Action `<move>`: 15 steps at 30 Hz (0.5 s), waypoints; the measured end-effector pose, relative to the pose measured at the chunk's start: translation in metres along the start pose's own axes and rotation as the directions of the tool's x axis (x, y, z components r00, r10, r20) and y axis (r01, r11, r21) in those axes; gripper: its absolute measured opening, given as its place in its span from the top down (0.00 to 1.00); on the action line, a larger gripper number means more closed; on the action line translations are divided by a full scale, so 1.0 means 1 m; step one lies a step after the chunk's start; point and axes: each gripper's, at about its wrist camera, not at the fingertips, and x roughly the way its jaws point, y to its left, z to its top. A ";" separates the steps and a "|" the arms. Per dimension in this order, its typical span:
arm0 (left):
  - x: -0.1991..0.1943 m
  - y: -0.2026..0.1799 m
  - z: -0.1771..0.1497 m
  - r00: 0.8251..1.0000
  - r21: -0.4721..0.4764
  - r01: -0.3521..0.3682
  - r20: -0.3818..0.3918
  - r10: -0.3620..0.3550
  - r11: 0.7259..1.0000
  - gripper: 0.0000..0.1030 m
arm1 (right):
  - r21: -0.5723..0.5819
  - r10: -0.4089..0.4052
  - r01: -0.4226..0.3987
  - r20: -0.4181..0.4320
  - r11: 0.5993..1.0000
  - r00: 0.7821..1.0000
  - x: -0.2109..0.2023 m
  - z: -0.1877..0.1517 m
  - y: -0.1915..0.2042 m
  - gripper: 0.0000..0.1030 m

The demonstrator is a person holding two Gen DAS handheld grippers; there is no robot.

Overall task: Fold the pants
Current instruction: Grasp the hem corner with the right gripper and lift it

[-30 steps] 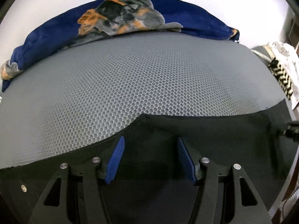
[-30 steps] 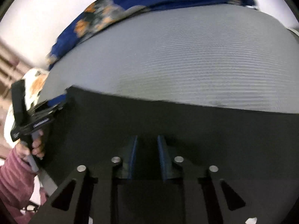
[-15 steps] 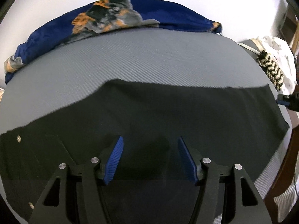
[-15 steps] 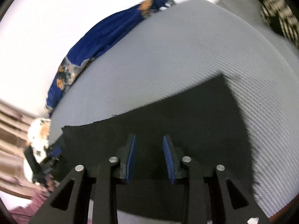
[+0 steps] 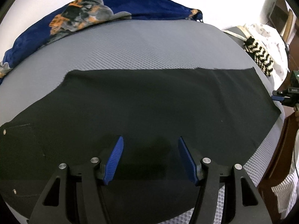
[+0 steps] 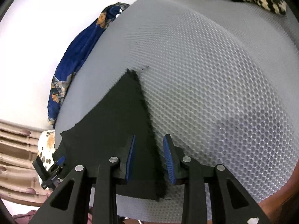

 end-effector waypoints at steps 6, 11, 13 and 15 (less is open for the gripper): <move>0.009 -0.019 -0.001 1.000 0.037 0.004 -0.026 -0.003 0.999 0.40 | -0.012 0.115 -0.116 -0.034 0.993 0.993 0.001 -0.010 -0.018 0.73; 0.016 -0.033 -0.003 1.000 0.077 -0.009 -0.013 0.010 0.997 0.35 | -0.033 0.240 -0.243 -0.065 0.970 0.969 0.016 -0.010 -0.017 0.73; 0.018 -0.036 -0.004 1.000 0.086 -0.017 -0.004 0.018 0.996 0.34 | -0.018 0.295 -0.296 -0.068 0.955 0.953 0.028 -0.006 -0.016 0.77; 0.019 -0.036 -0.004 1.000 0.090 -0.022 0.000 0.022 0.996 0.32 | -0.005 0.315 -0.316 -0.064 0.949 0.947 0.037 -0.002 -0.012 0.85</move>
